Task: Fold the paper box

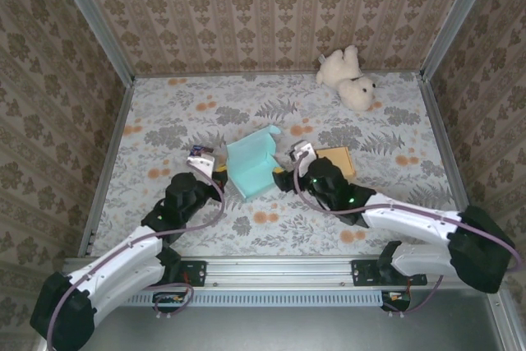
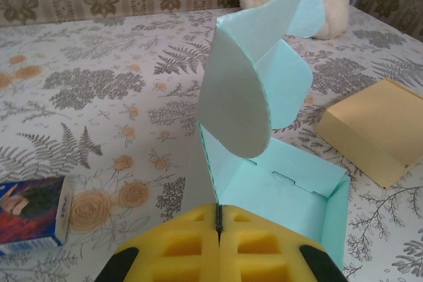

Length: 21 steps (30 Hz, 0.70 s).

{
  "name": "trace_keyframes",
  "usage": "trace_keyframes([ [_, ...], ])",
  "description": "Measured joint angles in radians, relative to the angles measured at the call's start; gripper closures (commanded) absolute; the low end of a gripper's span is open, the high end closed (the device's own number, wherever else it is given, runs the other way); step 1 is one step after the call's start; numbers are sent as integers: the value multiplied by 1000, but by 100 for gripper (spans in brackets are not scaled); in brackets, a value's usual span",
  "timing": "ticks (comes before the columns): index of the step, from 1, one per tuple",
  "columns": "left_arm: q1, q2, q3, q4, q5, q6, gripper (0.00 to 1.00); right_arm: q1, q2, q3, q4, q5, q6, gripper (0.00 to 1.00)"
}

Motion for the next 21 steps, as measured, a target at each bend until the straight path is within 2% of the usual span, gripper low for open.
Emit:
trace_keyframes([
  [7,-29,76,19,29,77,103,100,-167,-35,0,-45,14,-21,20],
  [11,-35,85,45,27,83,134,100,-251,-18,16,-55,-5,-25,19],
  [15,-36,85,90,-12,54,143,100,-308,80,104,-63,-49,-29,18],
  [21,-26,81,145,-89,8,146,100,-332,277,245,-62,-116,-35,19],
])
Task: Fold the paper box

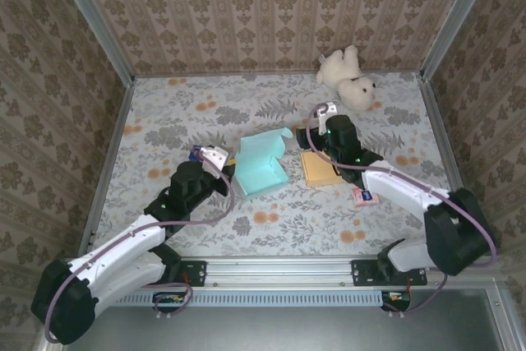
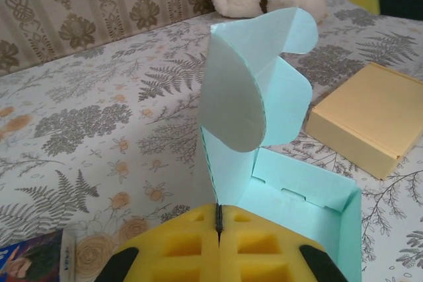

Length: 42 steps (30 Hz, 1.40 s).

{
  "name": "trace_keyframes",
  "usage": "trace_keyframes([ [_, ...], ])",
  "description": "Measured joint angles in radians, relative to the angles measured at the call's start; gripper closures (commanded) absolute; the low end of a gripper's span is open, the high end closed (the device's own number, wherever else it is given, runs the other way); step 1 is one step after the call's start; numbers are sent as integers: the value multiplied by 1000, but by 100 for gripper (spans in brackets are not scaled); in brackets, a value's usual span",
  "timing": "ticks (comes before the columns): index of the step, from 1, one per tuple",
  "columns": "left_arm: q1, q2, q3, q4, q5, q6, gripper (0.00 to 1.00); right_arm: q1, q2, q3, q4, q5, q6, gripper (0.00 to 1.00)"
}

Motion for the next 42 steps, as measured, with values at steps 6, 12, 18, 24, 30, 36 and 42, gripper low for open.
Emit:
trace_keyframes([
  [6,27,0,34,-86,-25,-29,65,-10,135,33,9,-82,5,19],
  [12,31,-17,51,-189,-81,-113,51,-11,146,33,17,-111,6,19],
  [18,31,-22,51,-225,-103,-155,46,-11,142,23,19,-120,-14,19],
  [24,31,90,63,-229,-109,-163,47,-11,140,23,19,-154,-15,19],
  [30,31,138,86,-227,-113,-163,55,-11,144,23,19,-186,-16,20],
  [36,31,144,98,-220,-113,-157,72,-10,164,35,14,-221,-21,20],
  [42,31,182,109,-222,-114,-138,95,-6,183,72,7,-246,-31,21],
])
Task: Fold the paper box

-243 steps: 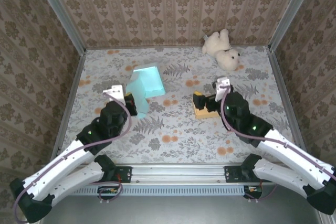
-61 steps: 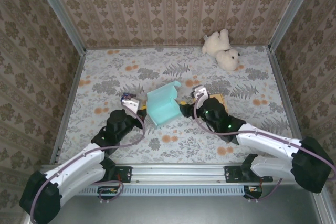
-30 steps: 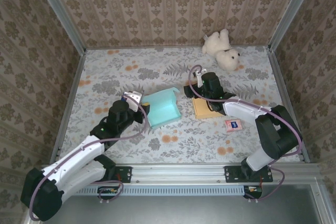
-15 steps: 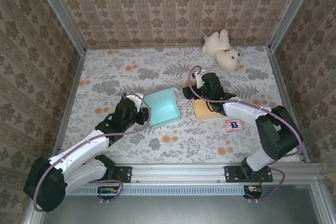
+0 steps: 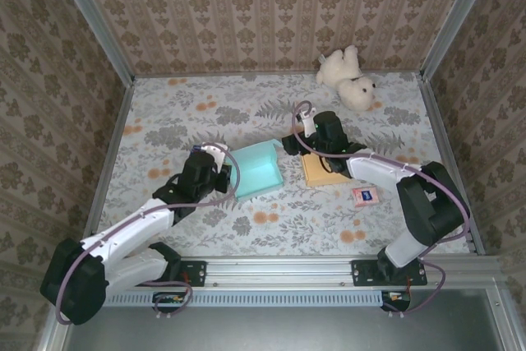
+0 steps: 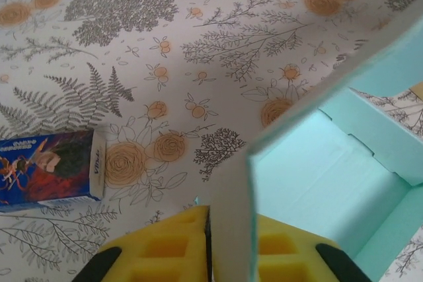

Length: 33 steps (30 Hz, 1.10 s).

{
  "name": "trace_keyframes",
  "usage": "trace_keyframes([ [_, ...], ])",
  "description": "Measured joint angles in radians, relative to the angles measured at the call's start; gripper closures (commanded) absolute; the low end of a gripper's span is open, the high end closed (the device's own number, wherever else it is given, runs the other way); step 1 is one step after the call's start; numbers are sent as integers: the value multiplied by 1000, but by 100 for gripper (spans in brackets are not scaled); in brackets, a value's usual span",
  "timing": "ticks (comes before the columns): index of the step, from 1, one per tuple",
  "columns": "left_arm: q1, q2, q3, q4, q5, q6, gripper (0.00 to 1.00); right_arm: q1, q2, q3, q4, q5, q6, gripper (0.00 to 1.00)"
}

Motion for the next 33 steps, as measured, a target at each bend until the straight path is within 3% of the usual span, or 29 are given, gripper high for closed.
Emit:
trace_keyframes([
  [2,-1,6,6,2,2,10,100,4,16,14,-1,-4,-9,21],
  [9,-16,5,7,1,2,55,100,10,54,22,-13,-24,-15,21],
  [14,-29,6,7,35,34,167,100,17,43,-26,10,-30,-8,21],
  [22,-39,154,130,58,92,369,100,26,-96,-208,24,50,124,22],
  [33,-40,301,207,119,93,409,100,61,-290,-429,63,145,327,22],
])
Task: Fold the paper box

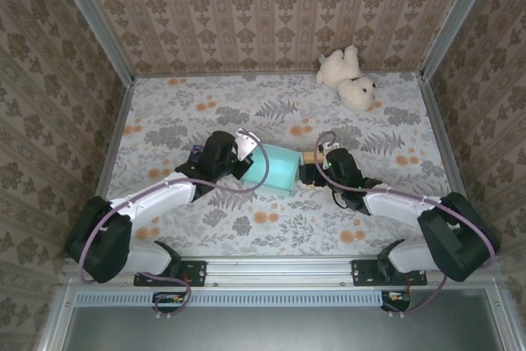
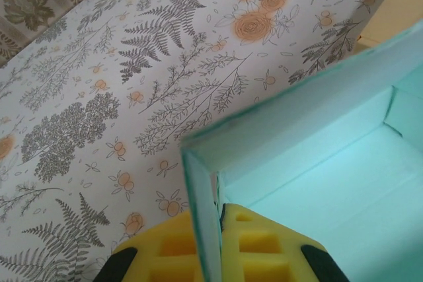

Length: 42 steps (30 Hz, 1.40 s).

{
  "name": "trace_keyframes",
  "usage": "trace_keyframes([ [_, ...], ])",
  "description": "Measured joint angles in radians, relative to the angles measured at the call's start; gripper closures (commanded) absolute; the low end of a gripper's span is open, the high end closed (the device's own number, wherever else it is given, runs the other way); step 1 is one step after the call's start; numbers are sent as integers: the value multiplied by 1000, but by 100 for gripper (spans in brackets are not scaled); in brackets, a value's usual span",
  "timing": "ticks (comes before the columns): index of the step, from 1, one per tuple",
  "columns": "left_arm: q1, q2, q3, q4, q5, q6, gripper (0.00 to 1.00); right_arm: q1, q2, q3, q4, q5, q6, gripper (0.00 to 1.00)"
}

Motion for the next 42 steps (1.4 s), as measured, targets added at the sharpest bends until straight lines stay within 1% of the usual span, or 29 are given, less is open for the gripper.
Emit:
trace_keyframes([
  [6,-2,-9,-99,121,3,0,100,37,-114,-44,-2,36,5,23],
  [12,-13,-21,-108,141,-5,5,100,74,-123,-44,6,53,-30,23],
  [13,-13,-28,-110,141,-6,8,100,76,-122,-44,6,61,-41,25],
  [15,-14,-53,-118,137,-6,15,100,76,-122,-44,10,74,-67,35],
  [17,-14,-78,-121,133,-5,19,100,76,-119,-44,27,79,-106,43],
  [23,-14,-103,-121,121,12,27,100,76,-61,-26,127,47,-256,44],
  [26,-14,-103,-121,109,14,27,100,76,-34,-2,151,31,-298,44],
  [27,-14,-103,-121,108,14,27,100,76,-30,6,160,27,-310,47],
  [30,-15,-103,-121,107,15,27,100,77,-20,21,184,12,-329,53],
  [31,-16,-103,-121,108,15,27,100,77,-16,26,187,8,-336,54],
  [36,-23,-102,-121,108,22,28,100,82,20,35,208,-14,-366,64],
  [39,-25,-93,-120,108,16,35,100,90,27,35,208,-28,-370,64],
  [42,-25,-68,-103,108,-7,39,100,114,31,35,209,-18,-342,64],
])
